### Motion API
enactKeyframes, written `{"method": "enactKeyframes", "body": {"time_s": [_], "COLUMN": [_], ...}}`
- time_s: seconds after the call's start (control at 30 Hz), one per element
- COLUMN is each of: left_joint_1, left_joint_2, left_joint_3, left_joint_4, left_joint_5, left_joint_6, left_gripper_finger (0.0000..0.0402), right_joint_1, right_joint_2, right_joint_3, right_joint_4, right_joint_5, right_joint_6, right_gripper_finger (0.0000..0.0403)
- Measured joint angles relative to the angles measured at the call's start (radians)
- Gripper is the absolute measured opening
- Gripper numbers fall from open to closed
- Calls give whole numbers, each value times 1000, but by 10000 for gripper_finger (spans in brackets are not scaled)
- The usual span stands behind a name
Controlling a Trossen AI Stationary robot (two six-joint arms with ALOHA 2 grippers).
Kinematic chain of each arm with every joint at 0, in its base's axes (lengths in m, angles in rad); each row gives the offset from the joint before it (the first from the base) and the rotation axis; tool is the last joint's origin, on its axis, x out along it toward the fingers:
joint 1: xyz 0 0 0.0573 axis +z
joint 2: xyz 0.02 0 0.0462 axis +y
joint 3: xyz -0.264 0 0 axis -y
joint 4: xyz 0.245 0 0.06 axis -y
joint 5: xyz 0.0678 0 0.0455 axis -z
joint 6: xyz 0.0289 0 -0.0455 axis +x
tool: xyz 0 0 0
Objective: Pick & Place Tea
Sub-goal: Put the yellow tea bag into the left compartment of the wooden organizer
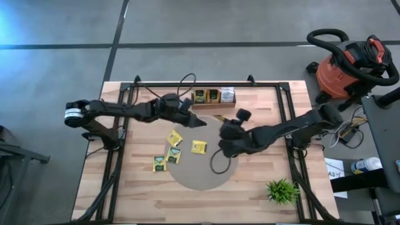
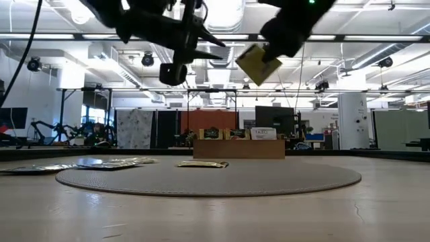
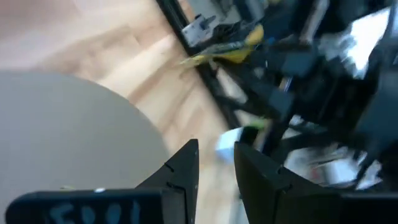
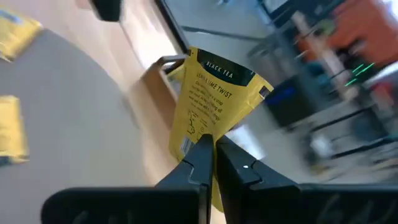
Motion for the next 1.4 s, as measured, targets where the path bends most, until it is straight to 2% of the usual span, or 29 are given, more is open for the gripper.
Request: {"method": "enactKeyframes", "body": {"time_s": [0.13,0.2,0.3,0.37,0.5,0.73,1.07,1.2,1.4], "left_joint_1": [17,21,25,25,24,27,39,51,69], "left_joint_2": [-1,-1,-1,-1,-1,0,0,0,0], "left_joint_3": [-96,-139,-193,-224,-280,-339,-311,-290,-283], "left_joint_4": [304,443,537,556,569,642,662,663,654], "left_joint_5": [7,-26,-78,-98,-118,-211,-190,-158,-160], "left_joint_6": [-242,-346,-438,-489,-603,-733,-753,-815,-896], "left_gripper_finger": [97,97,97,97,97,97,97,97,97], "right_joint_1": [-9,-14,-15,-15,-23,-22,-32,-46,-55], "right_joint_2": [129,197,287,326,334,331,333,333,331], "right_joint_3": [130,191,275,320,363,361,360,363,396], "right_joint_4": [-95,-160,-271,-340,-397,-397,-393,-390,-386], "right_joint_5": [55,76,172,225,259,262,267,330,443], "right_joint_6": [-123,-150,-147,-119,-100,-276,-532,-636,-652], "right_gripper_finger": [12,12,13,13,13,13,13,13,13]}}
